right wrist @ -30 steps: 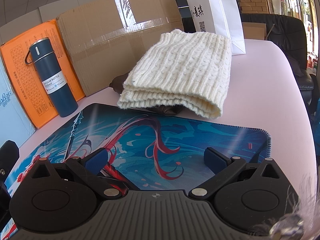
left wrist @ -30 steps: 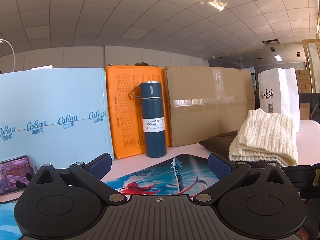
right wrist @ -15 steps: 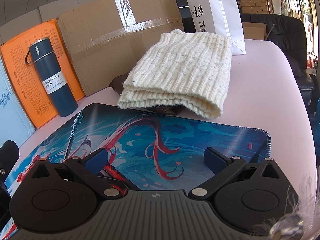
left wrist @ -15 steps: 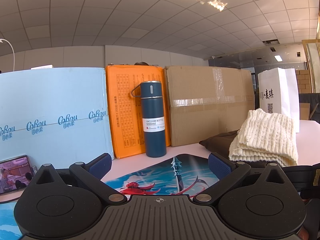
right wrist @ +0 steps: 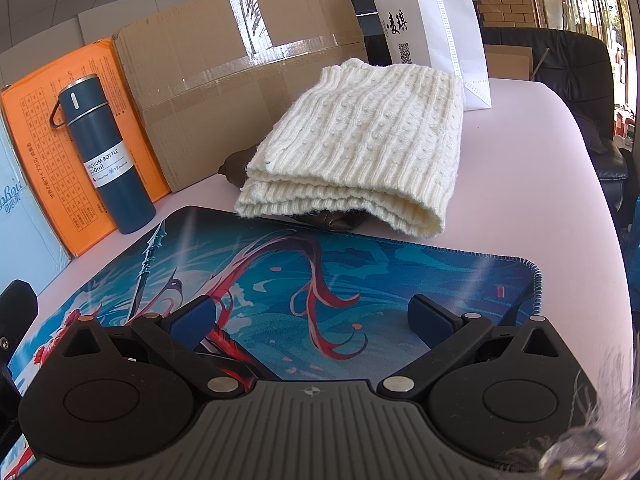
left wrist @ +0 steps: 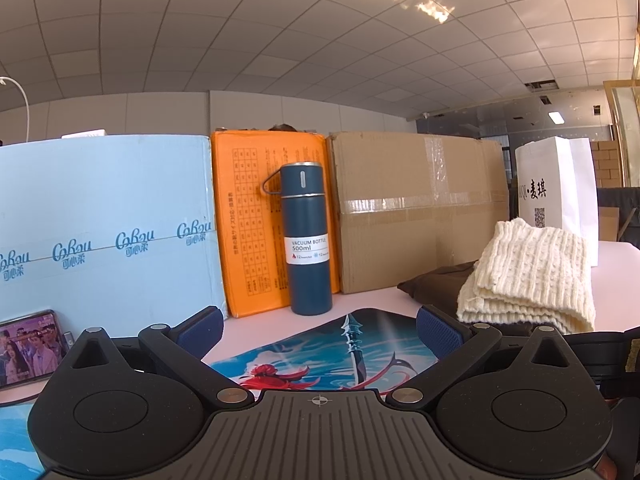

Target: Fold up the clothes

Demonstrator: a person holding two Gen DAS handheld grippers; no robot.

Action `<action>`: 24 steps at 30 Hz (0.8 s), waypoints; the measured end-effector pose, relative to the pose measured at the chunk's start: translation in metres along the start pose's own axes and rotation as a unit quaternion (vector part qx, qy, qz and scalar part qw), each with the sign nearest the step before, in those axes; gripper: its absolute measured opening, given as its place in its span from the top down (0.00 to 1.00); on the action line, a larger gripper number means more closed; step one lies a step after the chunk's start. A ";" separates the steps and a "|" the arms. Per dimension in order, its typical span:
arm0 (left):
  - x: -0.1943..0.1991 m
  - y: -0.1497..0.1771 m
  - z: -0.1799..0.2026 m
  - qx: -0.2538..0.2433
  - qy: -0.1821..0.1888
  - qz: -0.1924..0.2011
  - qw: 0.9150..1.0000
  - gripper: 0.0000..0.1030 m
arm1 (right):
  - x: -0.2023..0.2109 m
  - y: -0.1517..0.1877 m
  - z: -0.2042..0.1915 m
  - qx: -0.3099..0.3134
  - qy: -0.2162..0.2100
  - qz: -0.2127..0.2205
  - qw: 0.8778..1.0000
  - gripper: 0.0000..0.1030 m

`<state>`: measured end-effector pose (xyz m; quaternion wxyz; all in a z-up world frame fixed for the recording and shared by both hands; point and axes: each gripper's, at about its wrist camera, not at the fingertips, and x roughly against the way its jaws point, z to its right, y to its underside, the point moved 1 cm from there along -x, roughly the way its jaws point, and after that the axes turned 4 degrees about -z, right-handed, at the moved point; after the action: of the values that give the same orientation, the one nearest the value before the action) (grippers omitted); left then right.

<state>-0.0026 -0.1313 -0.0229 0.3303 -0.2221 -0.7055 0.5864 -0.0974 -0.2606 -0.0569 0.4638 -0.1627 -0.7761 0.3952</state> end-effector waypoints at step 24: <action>-0.002 0.000 -0.001 0.005 0.001 -0.004 1.000 0.00 | -0.001 0.000 -0.001 0.004 0.002 -0.002 1.000 0.00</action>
<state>-0.0006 -0.1318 -0.0231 0.3344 -0.2182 -0.7033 0.5882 -0.0958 -0.2603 -0.0570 0.4668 -0.1604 -0.7737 0.3973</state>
